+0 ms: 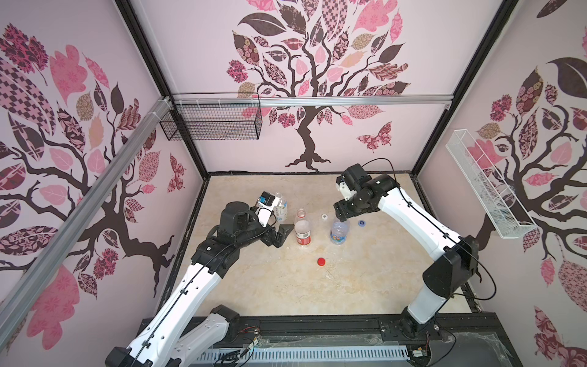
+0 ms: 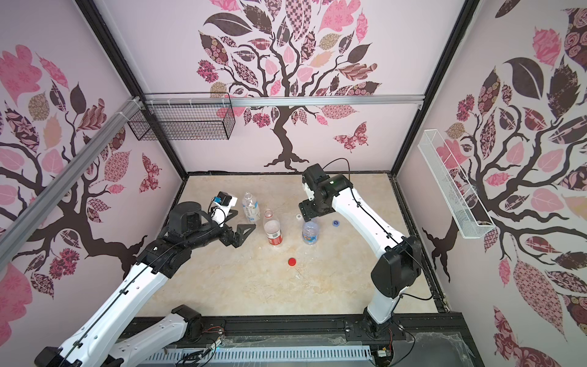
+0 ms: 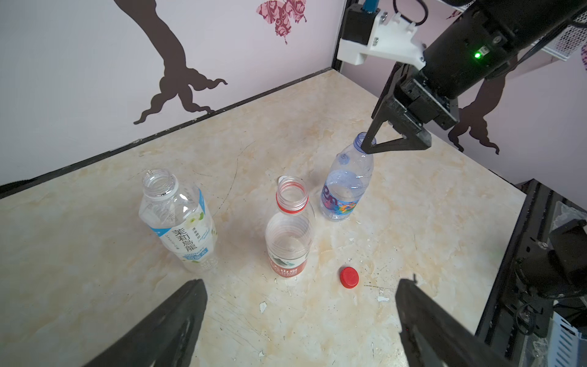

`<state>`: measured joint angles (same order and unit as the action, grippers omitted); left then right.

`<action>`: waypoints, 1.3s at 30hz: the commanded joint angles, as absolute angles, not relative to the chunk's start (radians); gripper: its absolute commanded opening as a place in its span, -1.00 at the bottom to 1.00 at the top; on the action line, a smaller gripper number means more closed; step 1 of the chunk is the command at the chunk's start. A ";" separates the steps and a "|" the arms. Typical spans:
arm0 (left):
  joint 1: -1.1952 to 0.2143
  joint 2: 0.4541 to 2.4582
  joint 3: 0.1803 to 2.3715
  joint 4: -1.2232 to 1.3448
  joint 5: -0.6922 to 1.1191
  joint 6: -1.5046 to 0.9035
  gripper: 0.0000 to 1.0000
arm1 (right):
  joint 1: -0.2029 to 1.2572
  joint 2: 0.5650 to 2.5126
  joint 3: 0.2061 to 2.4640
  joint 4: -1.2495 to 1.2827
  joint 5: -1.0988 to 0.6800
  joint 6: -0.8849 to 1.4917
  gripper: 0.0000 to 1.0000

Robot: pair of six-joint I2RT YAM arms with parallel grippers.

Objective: Screw on the bottle caps
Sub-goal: Pick up the plastic bottle at the center of the board.

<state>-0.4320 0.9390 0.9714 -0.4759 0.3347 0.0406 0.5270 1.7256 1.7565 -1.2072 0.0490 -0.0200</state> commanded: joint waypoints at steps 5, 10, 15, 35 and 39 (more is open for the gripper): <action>-0.433 0.927 0.956 -0.419 0.379 0.035 0.96 | 0.529 1.802 1.840 -1.305 0.025 -0.009 0.35; -0.433 0.926 0.950 -0.410 0.408 0.044 0.96 | 0.527 1.837 1.851 -1.294 0.017 -0.008 0.24; -0.434 0.936 0.942 -0.391 0.458 0.065 0.96 | 0.528 1.859 1.886 -1.294 0.018 -0.019 0.00; -0.670 1.156 0.884 0.003 0.446 0.288 0.96 | 0.528 1.579 2.020 -1.453 -0.126 -0.013 -0.93; -0.676 1.232 0.939 0.036 0.452 0.321 0.96 | 0.528 1.534 2.015 -1.463 -0.193 -0.008 -0.94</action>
<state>-0.6704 1.2060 0.8982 -0.0597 0.4427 0.2680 0.5255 1.5455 2.0068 -1.4319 -0.1162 -0.0189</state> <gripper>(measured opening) 0.983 0.329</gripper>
